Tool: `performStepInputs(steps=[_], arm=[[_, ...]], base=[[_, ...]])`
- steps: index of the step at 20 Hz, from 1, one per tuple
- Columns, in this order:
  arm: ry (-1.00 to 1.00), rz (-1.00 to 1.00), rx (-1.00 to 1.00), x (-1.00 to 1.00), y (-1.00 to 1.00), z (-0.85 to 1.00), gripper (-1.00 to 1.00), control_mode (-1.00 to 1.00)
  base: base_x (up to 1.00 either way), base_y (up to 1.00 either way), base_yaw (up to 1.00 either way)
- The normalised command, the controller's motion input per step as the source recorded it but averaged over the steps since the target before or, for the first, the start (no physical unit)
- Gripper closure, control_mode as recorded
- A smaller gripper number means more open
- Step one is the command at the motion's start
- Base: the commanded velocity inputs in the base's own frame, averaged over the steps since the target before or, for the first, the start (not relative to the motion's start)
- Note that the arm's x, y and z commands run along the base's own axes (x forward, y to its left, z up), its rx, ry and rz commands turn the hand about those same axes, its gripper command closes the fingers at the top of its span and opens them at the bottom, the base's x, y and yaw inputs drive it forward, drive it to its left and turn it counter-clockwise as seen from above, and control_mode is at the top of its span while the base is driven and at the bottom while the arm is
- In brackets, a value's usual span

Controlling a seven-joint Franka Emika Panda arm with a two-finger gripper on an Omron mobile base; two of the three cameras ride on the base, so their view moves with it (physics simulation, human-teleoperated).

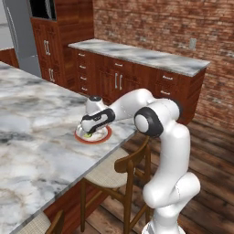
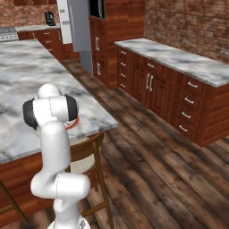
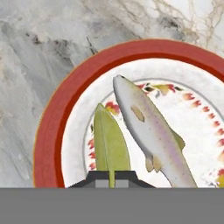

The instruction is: Take the lemon wedge from the fridge and place it on the plate with fish on the dining counter.

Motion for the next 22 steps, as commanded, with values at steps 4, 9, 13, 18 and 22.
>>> performStepInputs(steps=[4, 9, 13, 18, 22], arm=[[0.00, 0.00, 0.00, 0.02, 0.00, 0.00, -1.00, -1.00], [-0.04, 0.00, 0.00, -0.13, 0.00, 0.19, -1.00, -1.00], [-0.27, 0.00, 0.00, -0.63, 0.00, 0.43, -1.00, -1.00], [-0.38, -0.08, 0.06, -0.97, -0.10, 0.09, -1.00, -1.00], [-0.35, 0.04, 0.03, -1.00, 0.29, 0.04, -1.00, -1.00]], base=[[0.00, 0.00, 0.00], [0.00, 0.00, 0.00], [0.00, 0.00, 0.00], [0.00, 0.00, 0.00], [0.00, 0.00, 0.00]])
